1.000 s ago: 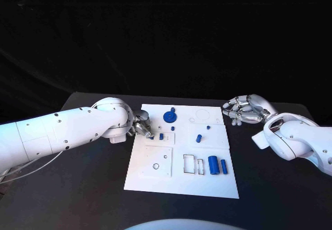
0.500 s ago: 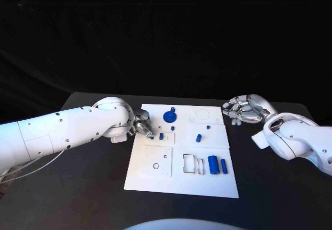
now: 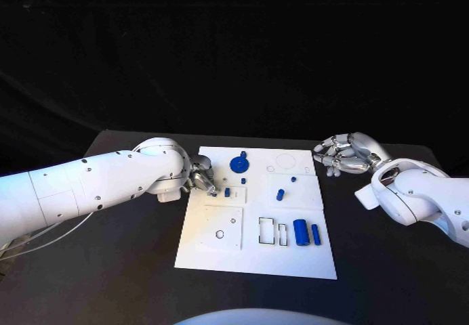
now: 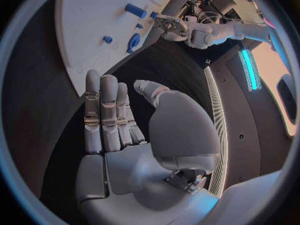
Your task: Assemble the parts on the task board
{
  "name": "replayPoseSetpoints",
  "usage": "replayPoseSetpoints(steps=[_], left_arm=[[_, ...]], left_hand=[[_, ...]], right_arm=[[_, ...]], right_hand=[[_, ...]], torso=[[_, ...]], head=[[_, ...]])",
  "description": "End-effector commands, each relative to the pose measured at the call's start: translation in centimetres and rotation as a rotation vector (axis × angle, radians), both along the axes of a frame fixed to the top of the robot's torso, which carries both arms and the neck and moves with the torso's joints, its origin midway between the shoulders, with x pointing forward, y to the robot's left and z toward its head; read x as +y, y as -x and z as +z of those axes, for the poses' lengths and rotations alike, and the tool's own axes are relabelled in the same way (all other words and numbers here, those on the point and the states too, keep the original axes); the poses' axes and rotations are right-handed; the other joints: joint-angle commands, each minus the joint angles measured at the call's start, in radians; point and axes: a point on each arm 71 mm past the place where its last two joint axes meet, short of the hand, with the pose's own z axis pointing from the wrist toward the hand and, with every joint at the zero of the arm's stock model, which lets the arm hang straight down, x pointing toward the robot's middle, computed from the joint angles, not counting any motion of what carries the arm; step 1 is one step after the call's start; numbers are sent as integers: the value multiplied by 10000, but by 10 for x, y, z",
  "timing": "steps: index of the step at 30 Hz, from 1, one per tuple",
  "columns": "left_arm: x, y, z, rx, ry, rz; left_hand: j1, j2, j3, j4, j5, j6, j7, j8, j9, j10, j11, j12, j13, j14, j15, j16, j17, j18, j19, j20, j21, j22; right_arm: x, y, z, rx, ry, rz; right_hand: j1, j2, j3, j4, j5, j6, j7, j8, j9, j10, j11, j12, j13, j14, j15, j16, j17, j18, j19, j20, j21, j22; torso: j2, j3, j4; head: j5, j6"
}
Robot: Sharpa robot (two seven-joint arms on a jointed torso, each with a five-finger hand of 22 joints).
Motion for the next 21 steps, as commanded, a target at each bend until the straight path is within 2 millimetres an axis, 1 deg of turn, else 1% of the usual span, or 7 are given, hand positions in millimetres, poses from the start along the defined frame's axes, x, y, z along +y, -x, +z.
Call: replayPoseSetpoints(steps=[1,7,12,13,15,17,21], left_arm=[[-6,4,-5,337,134,-207],[-4,3,-6,358,68,-116],[-2,3,-6,363,14,-24],[-1,3,-6,363,8,-10],[0,3,-6,352,0,28],[1,3,-6,320,5,84],[4,4,-5,237,38,192]], left_hand=[[-12,126,1035,-1123,-57,-14,-85,-36,-24,52,-11,40,18,766,-73,37,1368,-179,46,5,28,10],[-230,76,371,-772,-68,27,-147,-75,-109,38,-50,24,43,761,-104,34,1352,-182,54,-22,8,8],[-589,-49,-701,-85,-74,178,-171,-163,-269,9,-69,25,94,762,-121,42,1360,-188,77,-45,-10,14],[-830,-152,-1078,212,-80,230,-152,-179,-304,7,-50,30,109,762,-106,43,1358,-193,86,-38,-10,21],[-956,-173,-1421,482,-70,258,-145,-209,-347,-4,-45,23,109,758,-106,38,1345,-194,98,-36,-8,30],[-912,-274,-2215,873,-59,287,-155,-244,-412,-27,-50,13,113,762,-125,52,1363,-196,127,-49,-3,51],[-876,-257,-2534,970,-53,283,-146,-268,-444,-47,-46,-5,94,762,-122,55,1366,-197,133,-53,-8,52]], right_arm=[[1,1,0,4,-2,103],[1,1,0,-1,-5,91],[0,1,0,-4,-8,81],[0,1,0,-5,-9,80],[0,1,0,-8,-9,75],[0,1,0,-17,-11,66],[-1,1,0,-29,-12,52]], right_hand=[[-96,8,-3,34,57,23,48,62,-13,-82,-10,15,-8,-2,12,-45,17,111,94,3,-44,-9],[-97,7,-4,35,56,23,49,62,-13,-82,-10,16,-9,-2,12,-46,17,111,94,3,-45,-9],[-123,3,-17,50,55,15,52,64,-18,-88,-5,19,-19,-2,15,-59,23,110,97,5,-57,-19],[-123,3,-17,50,55,15,52,64,-18,-88,-5,19,-19,-2,15,-59,23,110,97,5,-57,-19],[-123,3,-17,50,55,15,52,64,-18,-88,-5,19,-19,-2,15,-59,23,110,97,5,-57,-19],[-156,-9,-36,67,55,-15,60,56,-29,-104,2,21,-33,-8,22,-79,31,108,97,9,-77,-33],[-165,-15,-42,70,55,-32,63,51,-35,-113,6,22,-38,-12,25,-88,35,107,97,11,-87,-39]], torso=[[-6,0,5],[-7,-3,3],[-3,-2,4],[-2,-3,2],[-3,-2,-1],[-5,-5,-4],[-3,-1,-6]], head=[[-3,-4],[-6,20],[-12,43],[-15,48],[-19,50],[-25,50],[-52,59]])
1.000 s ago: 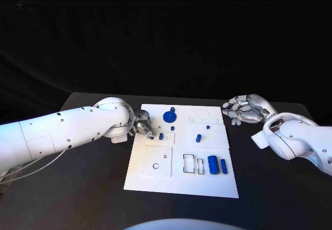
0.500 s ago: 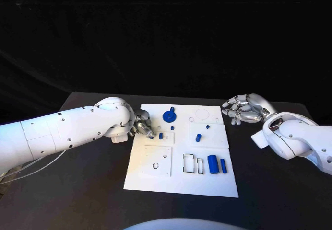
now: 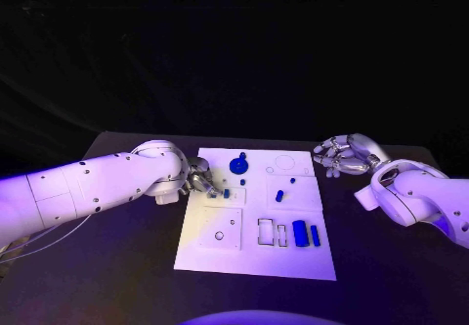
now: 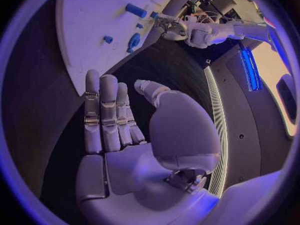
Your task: Assemble the parts on the task board
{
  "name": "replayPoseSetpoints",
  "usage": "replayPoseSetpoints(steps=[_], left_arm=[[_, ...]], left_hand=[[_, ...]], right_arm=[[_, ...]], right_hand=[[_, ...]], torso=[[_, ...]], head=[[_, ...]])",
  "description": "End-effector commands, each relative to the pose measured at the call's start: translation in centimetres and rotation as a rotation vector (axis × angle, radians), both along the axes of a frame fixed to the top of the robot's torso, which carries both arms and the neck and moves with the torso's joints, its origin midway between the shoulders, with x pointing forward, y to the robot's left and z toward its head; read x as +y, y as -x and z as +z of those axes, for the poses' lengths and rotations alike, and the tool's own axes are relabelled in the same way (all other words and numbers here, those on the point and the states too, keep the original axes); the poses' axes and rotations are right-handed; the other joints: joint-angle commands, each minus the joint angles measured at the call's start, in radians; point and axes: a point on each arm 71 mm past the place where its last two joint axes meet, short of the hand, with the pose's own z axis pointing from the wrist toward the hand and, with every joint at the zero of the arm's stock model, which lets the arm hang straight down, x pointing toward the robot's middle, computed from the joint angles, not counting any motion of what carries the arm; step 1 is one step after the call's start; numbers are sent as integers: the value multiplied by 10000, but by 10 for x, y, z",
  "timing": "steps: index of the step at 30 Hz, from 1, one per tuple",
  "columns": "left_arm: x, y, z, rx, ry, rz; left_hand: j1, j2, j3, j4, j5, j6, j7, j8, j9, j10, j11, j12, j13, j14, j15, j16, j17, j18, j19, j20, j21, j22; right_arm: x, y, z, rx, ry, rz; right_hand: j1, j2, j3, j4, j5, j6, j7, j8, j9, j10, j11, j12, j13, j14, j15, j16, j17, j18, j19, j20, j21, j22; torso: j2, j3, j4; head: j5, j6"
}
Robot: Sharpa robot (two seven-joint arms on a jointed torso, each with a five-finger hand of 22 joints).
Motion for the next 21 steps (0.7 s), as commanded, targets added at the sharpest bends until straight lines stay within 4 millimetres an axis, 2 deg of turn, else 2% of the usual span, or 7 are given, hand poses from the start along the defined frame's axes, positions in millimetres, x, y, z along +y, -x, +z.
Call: replayPoseSetpoints(steps=[1,7,15,18,19,21], left_arm=[[1,3,-2,114,61,54],[3,4,0,18,166,165],[2,4,6,-118,741,324],[3,3,10,-405,1153,535],[4,1,12,-682,1316,645],[5,-1,14,-998,1536,783]], left_hand=[[24,-66,-162,40,-30,11,47,-48,-17,-67,-23,-6,-5,723,-81,57,1365,-197,59,21,-8,9],[-18,-32,-537,71,-22,12,58,-72,-54,-73,-15,-8,3,728,-72,70,1387,-205,76,26,4,42],[-87,33,-701,77,-12,5,64,-87,-74,-101,-9,-37,-43,718,-69,54,1348,-198,62,29,-14,14],[-242,16,-1075,76,-9,-129,111,-133,-101,-339,33,-272,-415,648,-39,-63,1100,-122,-159,51,-249,-361],[-334,-95,-1725,79,-119,-354,175,-152,-97,-692,96,-591,-914,556,16,-220,799,-34,-429,99,-555,-807],[-32,277,-2802,61,-449,-617,283,-125,-89,-1115,163,-929,-1468,445,114,-426,437,69,-709,170,-925,-1309]], right_arm=[[0,1,0,-26,-8,79],[0,0,0,-5,-5,92],[0,0,0,-5,-4,90],[0,0,0,-7,-3,84],[0,0,0,-8,-3,81],[0,0,0,-8,-3,78]], right_hand=[[-89,2,-19,44,55,-46,66,47,-19,-56,0,24,-18,-17,28,-42,16,107,59,-23,-53,-21],[-95,-9,-28,44,53,-61,69,44,-24,-68,4,25,-24,-24,32,-53,19,106,56,-21,-65,-28],[-102,-13,-34,47,54,-73,73,43,-28,-81,8,26,-31,-33,36,-66,23,105,52,-18,-78,-37],[-102,-13,-34,47,54,-73,73,43,-28,-81,8,26,-31,-33,36,-66,23,105,52,-18,-78,-37],[-102,-13,-34,47,54,-73,73,43,-28,-81,8,26,-31,-33,36,-66,23,105,52,-18,-78,-37],[-106,-10,-35,50,55,-77,74,45,-30,-87,10,27,-35,-39,39,-75,25,104,49,-16,-86,-42]], torso=[[8,1,-3],[6,-7,1],[1,-3,-3],[-6,1,2],[-6,4,12],[-3,3,13]], head=[[-30,8],[-41,1],[-53,13],[-62,30],[-71,40],[-81,43]])
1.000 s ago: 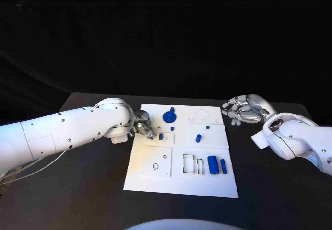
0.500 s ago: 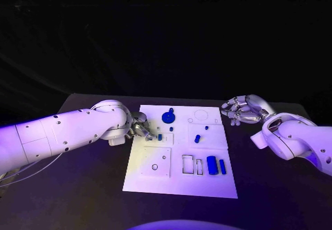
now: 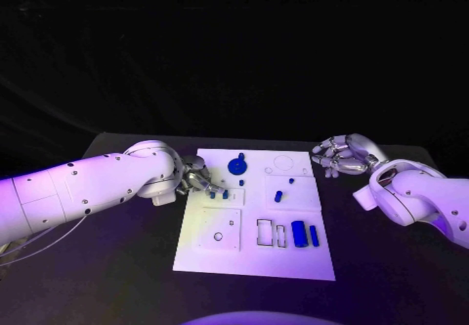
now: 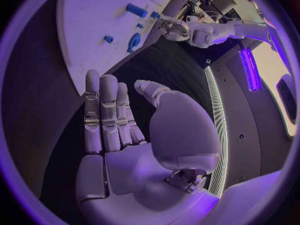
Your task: Assemble the parts on the task board
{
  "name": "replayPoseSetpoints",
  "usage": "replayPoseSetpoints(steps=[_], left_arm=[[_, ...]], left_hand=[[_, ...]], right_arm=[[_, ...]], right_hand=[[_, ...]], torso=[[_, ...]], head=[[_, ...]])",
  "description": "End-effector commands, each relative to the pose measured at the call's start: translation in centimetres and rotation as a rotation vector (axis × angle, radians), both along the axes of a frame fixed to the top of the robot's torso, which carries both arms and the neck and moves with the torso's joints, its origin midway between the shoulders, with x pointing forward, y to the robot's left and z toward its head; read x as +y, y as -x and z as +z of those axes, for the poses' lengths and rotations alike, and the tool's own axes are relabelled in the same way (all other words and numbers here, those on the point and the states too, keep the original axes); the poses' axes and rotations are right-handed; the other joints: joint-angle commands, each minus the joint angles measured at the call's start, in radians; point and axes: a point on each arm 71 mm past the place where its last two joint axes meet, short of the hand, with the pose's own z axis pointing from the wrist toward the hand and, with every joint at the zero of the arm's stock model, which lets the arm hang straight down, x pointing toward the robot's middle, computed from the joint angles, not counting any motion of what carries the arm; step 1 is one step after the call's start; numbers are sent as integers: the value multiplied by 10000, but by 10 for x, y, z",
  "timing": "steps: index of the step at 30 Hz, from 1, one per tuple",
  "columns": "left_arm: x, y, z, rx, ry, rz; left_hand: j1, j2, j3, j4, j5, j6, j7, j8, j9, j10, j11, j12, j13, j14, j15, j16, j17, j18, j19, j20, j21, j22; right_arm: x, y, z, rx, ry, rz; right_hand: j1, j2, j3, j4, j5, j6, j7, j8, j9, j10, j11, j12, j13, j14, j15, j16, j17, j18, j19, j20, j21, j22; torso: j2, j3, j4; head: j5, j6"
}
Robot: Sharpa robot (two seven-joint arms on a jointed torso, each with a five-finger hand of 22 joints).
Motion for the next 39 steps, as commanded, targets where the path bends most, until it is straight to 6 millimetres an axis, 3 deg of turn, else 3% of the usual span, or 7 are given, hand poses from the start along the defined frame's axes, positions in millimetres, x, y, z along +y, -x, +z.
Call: replayPoseSetpoints(steps=[1,7,12,17,23,33,39], left_arm=[[-1,-4,7,-866,1029,425],[1,-10,17,-2178,1873,647],[-8,-11,27,-3384,2686,-97],[-28,-8,35,-4595,3400,-1680],[-47,-4,26,-5255,3123,-2942],[-63,-4,6,-5442,1531,-4432],[-67,-5,0,-5404,552,-4983]], left_hand=[[291,451,-1193,28,-291,-308,101,-20,0,-433,109,-334,-564,445,105,-187,426,63,-263,100,-364,-483],[1184,935,-2290,17,-25,-1244,556,-257,-246,-2112,538,-1584,-2190,-840,498,-2005,-2468,696,-2370,373,-3016,-3941],[2344,1258,-2048,15,9,-1706,751,-363,-564,-2678,730,-1753,-2449,-1540,679,-2833,-3642,744,-2615,541,-3712,-4497],[4014,1003,-847,-34,-34,-1925,994,-680,-1267,-3931,1016,-2379,-3072,-3781,992,-4695,-6033,713,-3379,854,-4725,-5036],[4466,482,270,-20,-84,-2150,1243,-1006,-2088,-4353,1303,-3517,-4340,-4025,1215,-5276,-6666,738,-3277,1053,-5417,-5516],[4990,15,871,-277,-104,-1956,1078,-1237,-2893,-4204,1160,-4276,-5366,-3089,1020,-4472,-6665,753,-2437,835,-4878,-5279],[4993,-215,1193,-456,-117,-1454,924,-1571,-3400,-4078,1083,-4726,-5890,-2026,929,-3000,-5235,753,-2212,735,-4083,-4759]], right_arm=[[1,0,0,-11,-3,92],[1,1,0,5,3,83],[1,1,0,0,2,79],[2,1,-1,2,-6,104],[2,1,-1,4,-14,126],[4,1,-1,-1,-26,157],[4,1,-1,-1,-30,168]], right_hand=[[-95,-21,-35,50,55,-47,45,45,-10,-78,20,27,-16,-39,39,-75,13,103,50,-16,-49,-17],[-81,-6,-25,43,63,-51,45,50,-13,-89,18,29,-24,-48,41,-91,17,103,43,-13,-65,-27],[-57,9,-11,29,74,-55,44,56,-16,-102,18,33,-33,-56,42,-108,22,103,37,-11,-81,-37],[-35,29,7,17,82,-59,46,61,-19,-115,19,35,-43,-63,42,-124,27,104,33,-9,-96,-46],[-23,39,17,9,85,-60,47,66,-21,-123,19,35,-49,-66,42,-133,30,104,30,-8,-104,-51],[-12,48,25,3,87,-60,47,69,-22,-130,20,35,-54,-69,42,-140,32,104,29,-8,-110,-54],[-12,48,25,3,87,-60,47,69,-22,-130,20,35,-54,-69,42,-140,32,104,29,-8,-110,-54]], torso=[[-5,8,13],[-7,7,3],[3,4,-2],[5,3,-7],[6,5,-9],[0,7,-2],[8,4,9]], head=[[-18,19],[-31,38],[-58,62],[-36,81],[-72,102],[-102,123],[-102,134]])
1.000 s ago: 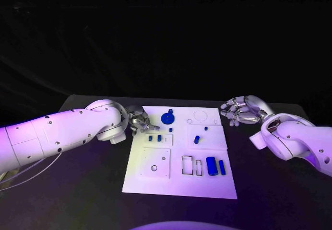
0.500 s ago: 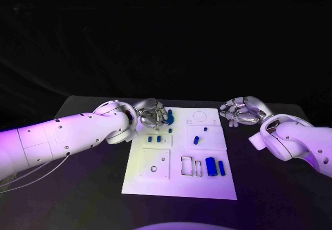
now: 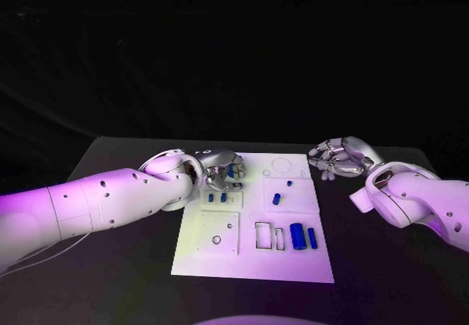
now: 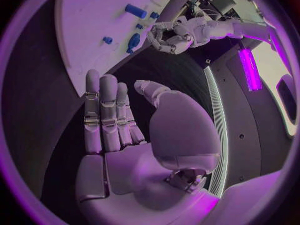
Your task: Assemble the parts on the task board
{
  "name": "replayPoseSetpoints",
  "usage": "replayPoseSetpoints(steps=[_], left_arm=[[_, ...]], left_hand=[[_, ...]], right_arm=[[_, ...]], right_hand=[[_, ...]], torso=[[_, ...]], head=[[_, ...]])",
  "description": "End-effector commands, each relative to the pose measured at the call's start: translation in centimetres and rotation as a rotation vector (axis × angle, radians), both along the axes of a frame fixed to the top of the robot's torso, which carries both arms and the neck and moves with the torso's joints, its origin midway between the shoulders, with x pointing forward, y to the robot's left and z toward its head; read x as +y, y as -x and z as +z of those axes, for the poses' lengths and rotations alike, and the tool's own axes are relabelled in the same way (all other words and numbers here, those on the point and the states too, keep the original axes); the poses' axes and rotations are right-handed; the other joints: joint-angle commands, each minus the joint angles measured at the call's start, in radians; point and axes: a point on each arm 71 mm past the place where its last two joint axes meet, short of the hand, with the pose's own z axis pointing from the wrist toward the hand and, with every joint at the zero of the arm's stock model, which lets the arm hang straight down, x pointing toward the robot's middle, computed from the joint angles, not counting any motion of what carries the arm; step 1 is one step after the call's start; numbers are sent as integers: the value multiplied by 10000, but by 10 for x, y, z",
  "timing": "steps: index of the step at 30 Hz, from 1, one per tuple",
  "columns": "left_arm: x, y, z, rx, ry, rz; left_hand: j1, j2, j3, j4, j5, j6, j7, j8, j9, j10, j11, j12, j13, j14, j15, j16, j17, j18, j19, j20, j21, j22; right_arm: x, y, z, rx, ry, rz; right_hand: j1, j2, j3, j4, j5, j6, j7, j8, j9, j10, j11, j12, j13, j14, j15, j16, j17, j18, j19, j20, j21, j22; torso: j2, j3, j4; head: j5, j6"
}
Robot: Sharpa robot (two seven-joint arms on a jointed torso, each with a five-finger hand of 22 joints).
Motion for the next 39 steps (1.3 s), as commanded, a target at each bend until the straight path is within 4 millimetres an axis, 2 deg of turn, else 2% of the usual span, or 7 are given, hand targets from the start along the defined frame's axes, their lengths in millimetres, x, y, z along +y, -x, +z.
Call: replayPoseSetpoints(steps=[1,7,13,24,39], left_arm=[[-6,1,-4,-452,-1193,-617],[-12,-5,-7,-610,-1519,-316],[-18,-7,-9,-481,-1747,-240],[-27,-9,-14,-126,-2122,-182],[-24,-10,-18,233,-2511,7]], left_hand=[[-40,-109,81,-20,-62,115,1,-73,-108,62,-20,-109,-121,224,-19,309,303,134,88,-7,186,123],[-50,-77,210,-84,-57,216,39,-153,-232,26,25,-291,-293,410,8,594,528,120,115,0,448,326],[-53,-35,270,-110,-64,261,32,-171,-273,25,33,-332,-346,489,18,714,632,85,205,18,658,559],[-21,109,550,-298,-81,550,12,-218,-406,385,-32,-236,-410,781,-24,1164,1064,-20,532,6,1420,1400],[-24,88,671,-405,-95,613,32,-284,-477,365,-8,-280,-457,796,-16,1230,1038,-34,513,12,1553,1512]], right_arm=[[2,0,0,-17,-9,127],[3,0,0,-13,-12,141],[3,0,0,-10,-14,151],[4,0,0,-5,-18,160],[4,0,0,1,-14,155]], right_hand=[[-14,48,25,3,50,-26,15,69,-14,-58,21,35,-9,-32,6,-60,16,105,29,-7,-35,-9],[-14,48,25,3,50,-26,15,69,-14,-58,21,35,-9,-32,6,-60,16,105,29,-7,-35,-9],[-5,60,35,-3,50,-24,20,79,-17,-67,24,40,-21,-33,8,-75,24,106,28,-6,-49,-18],[-5,60,35,-3,50,-24,20,79,-17,-67,24,40,-21,-33,8,-75,24,106,28,-6,-49,-18],[-5,60,35,-3,50,-24,20,79,-17,-67,24,40,-21,-33,8,-75,24,106,28,-6,-49,-18]], torso=[[2,-1,13],[14,-9,-8],[16,-1,-36],[4,2,-6],[0,-5,0]], head=[[4,8],[17,26],[29,7],[-6,-31],[-16,-44]])
